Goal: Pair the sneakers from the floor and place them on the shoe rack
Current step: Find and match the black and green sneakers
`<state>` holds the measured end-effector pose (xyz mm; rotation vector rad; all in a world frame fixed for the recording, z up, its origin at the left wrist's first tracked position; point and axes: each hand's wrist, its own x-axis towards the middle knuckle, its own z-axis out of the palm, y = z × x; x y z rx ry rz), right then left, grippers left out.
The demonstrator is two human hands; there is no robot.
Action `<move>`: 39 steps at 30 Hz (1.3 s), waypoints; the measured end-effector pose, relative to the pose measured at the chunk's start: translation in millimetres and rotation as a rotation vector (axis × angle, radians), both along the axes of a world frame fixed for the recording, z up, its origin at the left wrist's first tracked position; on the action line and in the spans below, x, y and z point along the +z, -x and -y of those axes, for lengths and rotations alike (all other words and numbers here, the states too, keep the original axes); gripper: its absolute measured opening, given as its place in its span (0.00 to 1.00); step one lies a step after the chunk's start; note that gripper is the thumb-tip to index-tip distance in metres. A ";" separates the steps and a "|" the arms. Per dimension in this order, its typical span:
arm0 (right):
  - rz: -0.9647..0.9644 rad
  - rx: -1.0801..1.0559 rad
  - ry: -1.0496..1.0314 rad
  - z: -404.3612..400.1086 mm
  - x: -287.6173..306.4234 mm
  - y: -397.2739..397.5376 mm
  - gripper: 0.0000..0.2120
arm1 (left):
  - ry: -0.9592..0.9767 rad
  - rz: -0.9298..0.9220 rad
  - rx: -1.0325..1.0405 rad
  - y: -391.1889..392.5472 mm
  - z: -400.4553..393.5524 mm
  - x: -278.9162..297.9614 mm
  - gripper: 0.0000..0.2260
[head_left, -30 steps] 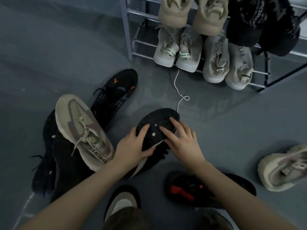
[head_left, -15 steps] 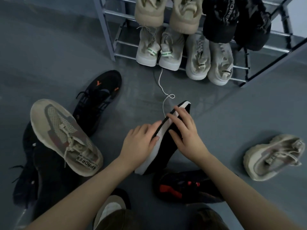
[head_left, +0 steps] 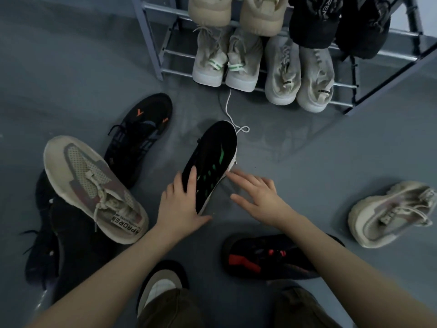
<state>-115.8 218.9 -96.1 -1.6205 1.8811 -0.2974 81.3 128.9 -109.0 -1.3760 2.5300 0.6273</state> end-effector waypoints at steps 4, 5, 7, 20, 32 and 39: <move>-0.008 0.053 -0.043 -46.7 8.9 3.8 0.29 | 0.012 -0.211 0.103 3.8 -8.9 0.7 0.46; -0.015 0.054 -0.050 -58.9 10.2 6.2 0.29 | -0.013 -0.251 0.127 4.7 -14.4 2.5 0.45; -0.040 0.037 -0.070 -82.1 12.9 11.3 0.30 | -0.046 -0.302 0.144 6.9 -30.9 6.3 0.43; -0.432 0.181 -0.143 -147.1 5.7 12.1 0.45 | 0.005 -0.376 0.002 18.2 -94.2 38.1 0.37; -0.342 -0.641 -0.014 -195.2 25.5 23.8 0.25 | 0.010 -0.463 -0.187 81.0 -129.5 63.4 0.34; -0.192 -0.971 0.018 -264.1 23.0 19.3 0.25 | -0.013 -0.431 -0.377 118.5 -178.5 60.0 0.33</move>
